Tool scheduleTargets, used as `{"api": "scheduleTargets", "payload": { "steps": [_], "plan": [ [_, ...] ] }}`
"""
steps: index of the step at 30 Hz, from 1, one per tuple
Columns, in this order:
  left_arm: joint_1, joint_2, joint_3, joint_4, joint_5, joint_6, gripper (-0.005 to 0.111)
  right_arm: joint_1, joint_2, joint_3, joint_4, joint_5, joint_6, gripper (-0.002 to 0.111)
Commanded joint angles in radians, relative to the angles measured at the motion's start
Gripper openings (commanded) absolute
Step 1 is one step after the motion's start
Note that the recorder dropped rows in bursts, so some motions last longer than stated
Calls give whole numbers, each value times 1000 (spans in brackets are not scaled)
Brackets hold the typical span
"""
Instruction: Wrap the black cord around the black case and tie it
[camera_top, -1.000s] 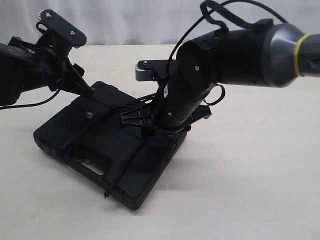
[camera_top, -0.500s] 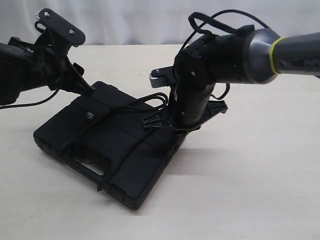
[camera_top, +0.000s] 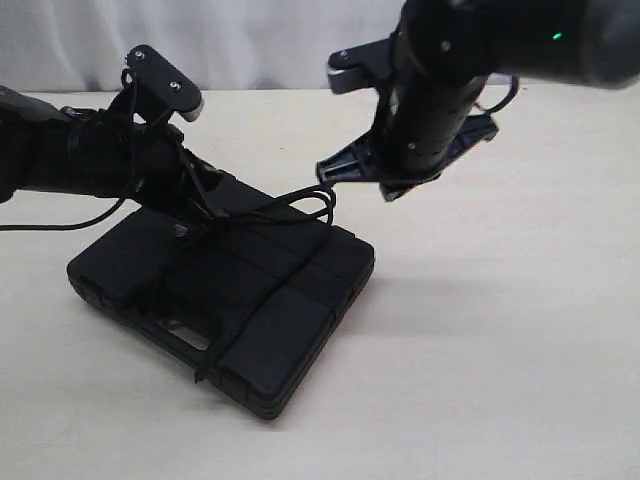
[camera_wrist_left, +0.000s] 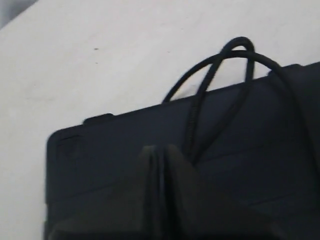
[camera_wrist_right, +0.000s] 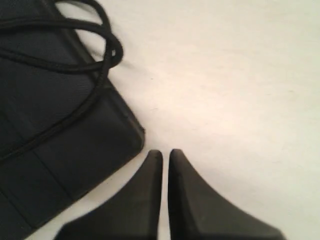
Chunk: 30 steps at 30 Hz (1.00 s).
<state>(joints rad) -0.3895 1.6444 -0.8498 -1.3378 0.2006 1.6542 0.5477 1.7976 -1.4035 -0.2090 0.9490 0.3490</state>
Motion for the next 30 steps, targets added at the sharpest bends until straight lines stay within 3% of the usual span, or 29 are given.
{"api": "scheduleTargets", "payload": {
  "steps": [1, 7, 9, 13, 17, 30],
  "plan": [
    [10, -4, 8, 125, 218, -118, 1, -46, -95, 31, -8, 28, -99, 4],
    [-32, -4, -10, 814, 294, -736, 0, -94, -173, 129, 107, 24, -274, 4],
    [-53, -4, -26, 943, 365, -853, 0, -127, -175, 175, 142, 11, -322, 4],
    [-121, -4, -36, 949, 430, -881, 0, -217, -169, 286, 146, -177, -327, 4],
    [-188, -2, -34, 921, 407, -887, 0, -292, -133, 406, 248, -540, -378, 4],
    [-192, 18, -1, 983, 252, -901, 0, -290, 99, 405, 813, -653, -1046, 4]
  ]
}}
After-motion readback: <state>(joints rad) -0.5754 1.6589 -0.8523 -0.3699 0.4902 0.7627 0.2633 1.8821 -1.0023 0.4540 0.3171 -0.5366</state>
